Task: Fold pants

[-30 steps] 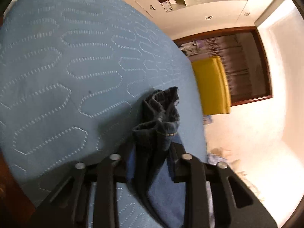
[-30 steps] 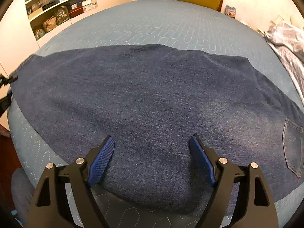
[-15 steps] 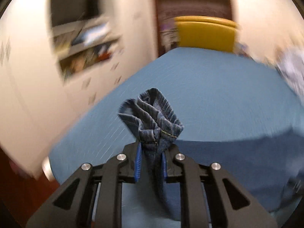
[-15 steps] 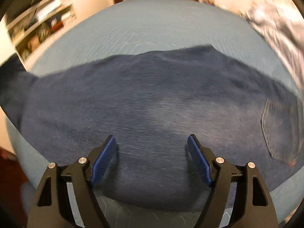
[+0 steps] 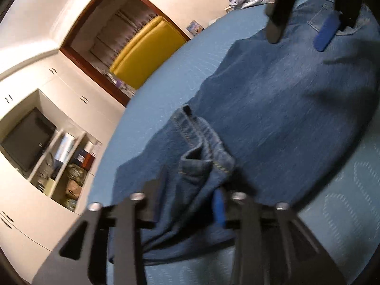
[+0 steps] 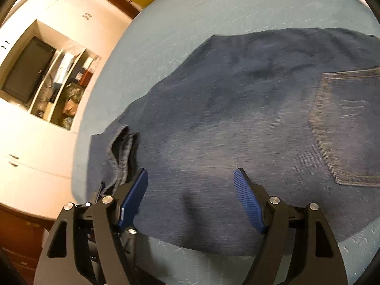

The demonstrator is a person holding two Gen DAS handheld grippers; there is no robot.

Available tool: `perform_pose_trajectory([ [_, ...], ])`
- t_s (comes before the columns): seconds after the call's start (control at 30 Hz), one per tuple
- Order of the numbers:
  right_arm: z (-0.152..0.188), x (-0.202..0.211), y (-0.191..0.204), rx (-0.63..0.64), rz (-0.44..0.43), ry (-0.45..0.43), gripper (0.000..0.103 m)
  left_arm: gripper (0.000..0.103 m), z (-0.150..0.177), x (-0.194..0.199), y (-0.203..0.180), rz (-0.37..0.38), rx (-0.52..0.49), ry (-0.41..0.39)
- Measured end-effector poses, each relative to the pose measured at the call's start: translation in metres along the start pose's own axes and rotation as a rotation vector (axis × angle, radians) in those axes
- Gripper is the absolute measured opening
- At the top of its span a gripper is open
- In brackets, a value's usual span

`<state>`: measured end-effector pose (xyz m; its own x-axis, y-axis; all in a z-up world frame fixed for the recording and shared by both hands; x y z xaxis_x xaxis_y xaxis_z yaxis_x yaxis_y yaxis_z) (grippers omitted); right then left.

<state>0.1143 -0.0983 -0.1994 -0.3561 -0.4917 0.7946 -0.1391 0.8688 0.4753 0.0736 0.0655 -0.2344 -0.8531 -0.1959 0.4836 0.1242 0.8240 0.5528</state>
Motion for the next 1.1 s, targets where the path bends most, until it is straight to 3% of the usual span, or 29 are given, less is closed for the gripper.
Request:
perform_pose_trajectory([
  [0.07,-0.008,-0.01,0.011,-0.003,-0.064,0.028,0.074,0.043,0.001,-0.005,0.001,0.0,-0.035,-0.024],
  [0.1,-0.012,-0.012,0.015,-0.002,-0.087,0.039,0.074,0.037,0.001,-0.009,-0.002,-0.003,-0.072,-0.036],
  [0.17,-0.021,-0.023,0.025,-0.016,-0.142,0.078,0.074,0.017,0.009,-0.004,-0.009,0.028,-0.108,-0.031],
  [0.27,-0.031,-0.044,0.046,-0.021,-0.195,0.155,0.074,0.017,0.009,-0.001,-0.009,-0.011,-0.147,-0.078],
  [0.33,-0.035,-0.056,0.061,-0.003,-0.214,0.198,0.074,0.017,0.019,-0.006,-0.02,-0.006,-0.225,-0.045],
  [0.4,-0.04,-0.076,0.075,0.013,-0.224,0.256,0.074,0.017,0.031,0.0,-0.03,-0.034,-0.3,-0.083],
  [0.5,-0.041,-0.099,0.087,0.017,-0.211,0.304,0.074,0.023,0.033,0.005,-0.024,-0.001,-0.295,-0.087],
  [0.67,-0.041,-0.116,0.084,-0.013,-0.196,0.301,0.074,0.017,0.038,0.011,-0.031,0.009,-0.366,-0.112],
  [0.8,-0.041,-0.111,0.078,-0.027,-0.202,0.298,0.074,0.015,0.034,0.013,-0.02,0.008,-0.337,-0.12],
  [0.87,-0.039,-0.1,0.065,-0.043,-0.219,0.298,0.074,0.014,0.023,0.018,-0.003,0.033,-0.242,-0.114],
  [0.97,-0.041,-0.094,0.065,-0.097,-0.296,0.301,0.074,0.014,0.006,0.015,0.025,0.056,-0.144,-0.109],
  [1.1,-0.044,-0.1,0.078,-0.161,-0.431,0.33,0.074,0.014,-0.004,0.011,0.043,0.069,-0.12,-0.114],
])
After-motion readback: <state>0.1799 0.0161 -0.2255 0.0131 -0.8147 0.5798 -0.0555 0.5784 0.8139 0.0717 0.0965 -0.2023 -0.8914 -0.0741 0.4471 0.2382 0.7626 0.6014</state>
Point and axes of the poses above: each gripper's, at about its wrist camera, not at the fingertips, and x roughly against the way its jaws point, y to its left, z to its underside, the point moved 3 cm from there along -x, roughly the way its jaws point, and after that the axes turned 11 degrees about x, right-handed, at the moved point
